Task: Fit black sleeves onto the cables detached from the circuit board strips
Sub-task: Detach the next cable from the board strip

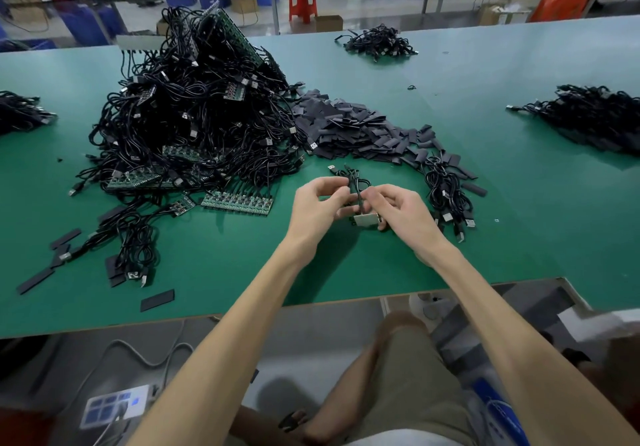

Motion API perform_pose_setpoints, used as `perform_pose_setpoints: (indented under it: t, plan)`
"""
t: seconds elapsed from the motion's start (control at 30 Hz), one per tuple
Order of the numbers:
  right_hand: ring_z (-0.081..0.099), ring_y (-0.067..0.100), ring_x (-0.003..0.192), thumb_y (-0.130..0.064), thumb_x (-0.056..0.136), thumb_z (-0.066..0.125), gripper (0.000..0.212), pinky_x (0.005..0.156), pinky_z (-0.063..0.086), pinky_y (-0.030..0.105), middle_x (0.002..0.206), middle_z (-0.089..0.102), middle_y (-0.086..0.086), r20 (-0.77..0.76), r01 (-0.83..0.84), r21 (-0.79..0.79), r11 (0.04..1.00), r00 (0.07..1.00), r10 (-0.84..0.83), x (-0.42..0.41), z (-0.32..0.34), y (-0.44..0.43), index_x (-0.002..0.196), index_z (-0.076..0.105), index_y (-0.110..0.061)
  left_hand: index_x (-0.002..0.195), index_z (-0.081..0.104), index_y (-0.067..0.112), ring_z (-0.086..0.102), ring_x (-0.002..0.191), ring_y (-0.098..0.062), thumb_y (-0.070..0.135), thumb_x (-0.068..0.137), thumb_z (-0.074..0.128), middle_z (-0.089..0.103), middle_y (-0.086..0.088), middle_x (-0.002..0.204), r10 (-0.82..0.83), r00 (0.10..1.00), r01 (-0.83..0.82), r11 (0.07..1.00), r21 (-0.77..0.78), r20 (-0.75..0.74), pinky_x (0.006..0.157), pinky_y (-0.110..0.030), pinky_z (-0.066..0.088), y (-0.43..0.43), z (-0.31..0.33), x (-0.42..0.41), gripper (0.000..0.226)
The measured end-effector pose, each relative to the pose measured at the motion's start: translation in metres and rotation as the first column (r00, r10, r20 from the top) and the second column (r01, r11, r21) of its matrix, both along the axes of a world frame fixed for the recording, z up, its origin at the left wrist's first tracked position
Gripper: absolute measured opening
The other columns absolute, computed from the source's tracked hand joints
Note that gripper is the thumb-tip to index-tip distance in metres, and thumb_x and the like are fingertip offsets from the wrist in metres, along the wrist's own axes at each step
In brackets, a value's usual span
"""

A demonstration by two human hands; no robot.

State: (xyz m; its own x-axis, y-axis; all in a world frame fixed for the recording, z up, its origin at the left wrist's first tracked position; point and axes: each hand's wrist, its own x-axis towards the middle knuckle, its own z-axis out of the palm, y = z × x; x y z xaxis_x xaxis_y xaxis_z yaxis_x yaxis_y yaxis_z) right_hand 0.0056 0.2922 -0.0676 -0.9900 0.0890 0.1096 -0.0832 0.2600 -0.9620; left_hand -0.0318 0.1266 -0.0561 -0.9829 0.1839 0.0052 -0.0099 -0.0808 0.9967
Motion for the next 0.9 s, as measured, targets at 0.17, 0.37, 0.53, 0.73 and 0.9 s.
perform_pose_setpoints:
  t: [0.17, 0.37, 0.53, 0.73, 0.9]
  plan:
    - [0.067, -0.002, 0.072, -0.035, 0.100, 0.062, 0.030, 0.062, 0.053, 0.020, 0.092, 0.078, -0.003, -0.002, -0.033, -0.032, 0.999, 0.999, 0.033, 0.000, 0.001, 0.001, 0.118, 0.072, -0.013, 0.113, 0.072, 0.005, 0.069, 0.113, -0.026, 0.007, 0.099, 0.062, 0.074, -0.012, 0.115, -0.089, 0.993, 0.092, 0.995, 0.027, -0.073, 0.102, -0.042, 0.054, -0.014, -0.011, 0.003, 0.017]
    - [0.075, 0.015, 0.086, -0.015, 0.090, 0.077, 0.028, 0.070, 0.060, 0.027, 0.097, 0.079, 0.005, 0.011, -0.080, -0.112, 0.990, 0.997, 0.082, -0.001, -0.004, 0.004, 0.117, 0.072, -0.010, 0.118, 0.070, 0.001, 0.066, 0.120, -0.018, 0.003, 0.094, 0.069, 0.070, -0.003, 0.128, -0.201, 0.966, 0.204, 0.979, 0.006, -0.162, 0.100, -0.026, 0.051, -0.020, -0.013, 0.005, 0.025]
    - [0.073, 0.023, 0.067, -0.003, 0.092, 0.073, 0.010, 0.068, 0.059, 0.025, 0.086, 0.077, 0.009, -0.041, -0.028, -0.241, 0.970, 0.999, 0.019, 0.000, -0.004, 0.009, 0.100, 0.074, -0.008, 0.116, 0.073, 0.012, 0.064, 0.117, -0.017, 0.012, 0.089, 0.077, 0.070, -0.002, 0.124, -0.124, 0.977, 0.113, 0.991, -0.071, -0.176, 0.103, -0.035, 0.050, -0.019, -0.015, 0.005, 0.027]
    - [0.073, 0.021, 0.068, -0.002, 0.091, 0.073, 0.012, 0.067, 0.059, 0.023, 0.089, 0.075, 0.012, -0.052, -0.009, -0.289, 0.957, 0.999, -0.006, 0.001, -0.002, 0.009, 0.097, 0.075, -0.011, 0.099, 0.072, 0.016, 0.061, 0.067, -0.009, 0.023, 0.093, 0.074, 0.069, 0.005, 0.080, -0.110, 0.969, 0.072, 0.982, -0.174, -0.220, 0.064, -0.020, 0.047, -0.013, -0.019, 0.006, 0.009]
    - [0.069, 0.015, 0.071, -0.001, 0.091, 0.073, 0.011, 0.066, 0.059, 0.024, 0.087, 0.073, 0.012, -0.031, -0.065, -0.165, 0.984, 0.998, 0.060, 0.000, -0.002, 0.006, 0.099, 0.075, -0.008, 0.094, 0.072, 0.010, 0.065, 0.060, -0.017, 0.016, 0.093, 0.073, 0.072, -0.007, 0.072, -0.081, 0.968, 0.044, 0.987, -0.155, -0.239, 0.063, -0.030, 0.054, -0.015, -0.020, 0.005, 0.006]
